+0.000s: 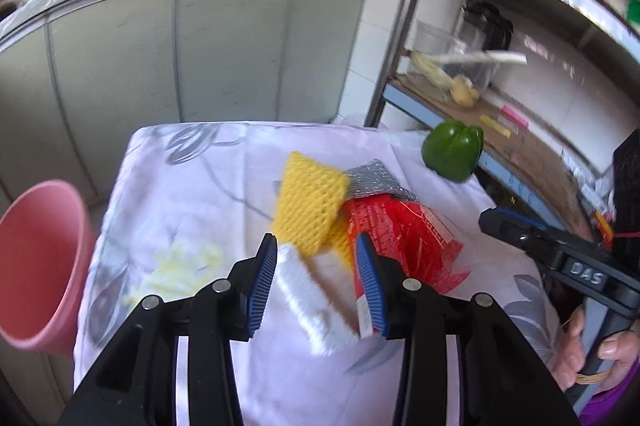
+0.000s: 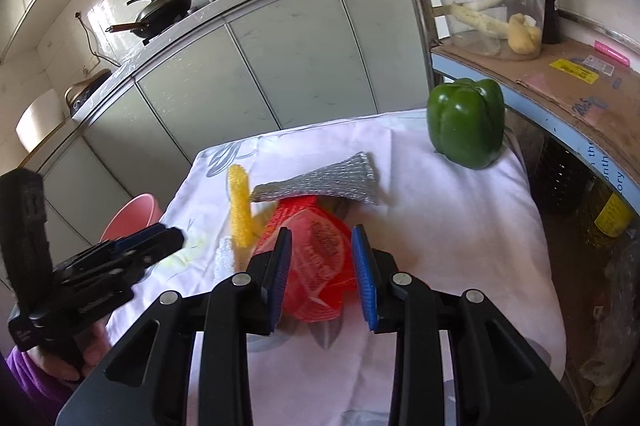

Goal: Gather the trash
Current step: 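Grasp the yellow foam net with the left tool while the right tool grasps the silver mesh scrubber, then carry the yellow foam net and silver scrubber over the pink bucket, then open both tools over the pink bucket to drop the items, then move both open tools back over the trash on the table, then grasp the white foam strip with the left tool while the right tool grasps the red snack bag, then carry the white foam strip and red snack bag over the pink bucket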

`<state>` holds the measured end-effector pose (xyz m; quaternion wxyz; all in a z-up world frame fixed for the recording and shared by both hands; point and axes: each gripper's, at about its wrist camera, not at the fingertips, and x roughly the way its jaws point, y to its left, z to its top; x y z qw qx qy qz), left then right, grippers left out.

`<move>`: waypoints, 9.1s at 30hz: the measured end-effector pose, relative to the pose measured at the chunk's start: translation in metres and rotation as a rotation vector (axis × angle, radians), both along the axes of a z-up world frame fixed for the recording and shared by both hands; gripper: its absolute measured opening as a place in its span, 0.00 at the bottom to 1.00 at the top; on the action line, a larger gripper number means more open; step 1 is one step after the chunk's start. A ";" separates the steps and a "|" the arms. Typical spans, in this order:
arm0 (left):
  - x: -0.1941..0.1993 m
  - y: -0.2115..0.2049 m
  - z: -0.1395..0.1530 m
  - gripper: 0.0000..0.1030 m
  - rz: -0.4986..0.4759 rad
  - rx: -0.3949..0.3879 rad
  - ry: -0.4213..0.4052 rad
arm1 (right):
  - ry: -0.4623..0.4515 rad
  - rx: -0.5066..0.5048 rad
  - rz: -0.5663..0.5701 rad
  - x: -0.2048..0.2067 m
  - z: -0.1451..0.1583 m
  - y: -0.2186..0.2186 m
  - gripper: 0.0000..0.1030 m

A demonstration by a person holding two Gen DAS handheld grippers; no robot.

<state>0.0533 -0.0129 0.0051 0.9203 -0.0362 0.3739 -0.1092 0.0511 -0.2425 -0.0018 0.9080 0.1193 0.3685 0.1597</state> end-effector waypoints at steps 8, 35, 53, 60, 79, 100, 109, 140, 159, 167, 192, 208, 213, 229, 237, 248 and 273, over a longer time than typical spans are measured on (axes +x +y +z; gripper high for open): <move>0.047 -0.027 -0.027 0.39 0.014 0.070 0.045 | 0.025 0.048 0.024 0.020 -0.001 -0.018 0.32; 0.037 0.040 -0.027 0.07 0.146 -0.104 0.059 | 0.102 -0.351 0.477 0.097 -0.008 0.110 0.52; 0.018 0.069 -0.017 0.07 0.175 -0.146 0.006 | 0.043 -0.380 0.333 0.104 -0.007 0.096 0.08; 0.001 0.087 0.000 0.07 0.200 -0.171 -0.051 | -0.055 -0.262 0.260 0.090 0.037 0.082 0.08; -0.060 0.186 0.033 0.07 0.406 -0.180 -0.178 | -0.158 0.029 0.352 0.061 0.094 0.168 0.08; -0.071 0.287 -0.026 0.07 0.615 -0.159 -0.077 | -0.087 0.022 0.581 0.039 0.043 0.355 0.08; -0.069 0.294 -0.044 0.07 0.640 -0.146 -0.037 | -0.021 -0.001 0.610 0.036 0.007 0.391 0.08; -0.060 0.298 -0.040 0.30 0.698 -0.150 0.028 | 0.098 -0.082 0.606 0.043 -0.017 0.382 0.35; -0.082 0.250 0.006 0.30 0.544 -0.178 -0.051 | -0.047 -0.039 0.531 0.008 0.033 0.275 0.35; -0.074 0.203 0.013 0.31 0.413 -0.181 -0.043 | -0.042 -0.112 0.541 -0.028 0.019 0.239 0.35; -0.008 0.047 -0.030 0.34 0.165 -0.219 0.287 | -0.040 -0.048 0.111 -0.043 0.009 0.028 0.35; 0.043 0.004 -0.062 0.35 0.281 -0.101 0.430 | 0.004 0.016 0.066 -0.035 -0.012 -0.017 0.50; 0.043 -0.004 -0.062 0.34 0.270 -0.070 0.401 | 0.051 0.062 0.047 -0.020 -0.023 -0.030 0.50; 0.011 0.023 -0.046 0.26 0.220 -0.123 0.294 | 0.162 0.112 0.084 0.025 -0.052 -0.017 0.50; 0.000 0.035 -0.041 0.26 0.225 -0.123 0.257 | 0.133 0.050 0.090 0.021 -0.051 -0.010 0.19; -0.018 0.047 -0.028 0.26 0.222 -0.120 0.182 | 0.020 0.027 0.055 -0.004 -0.020 -0.013 0.11; -0.065 0.126 0.022 0.26 0.386 -0.062 -0.090 | -0.142 -0.073 0.229 -0.012 0.044 0.113 0.10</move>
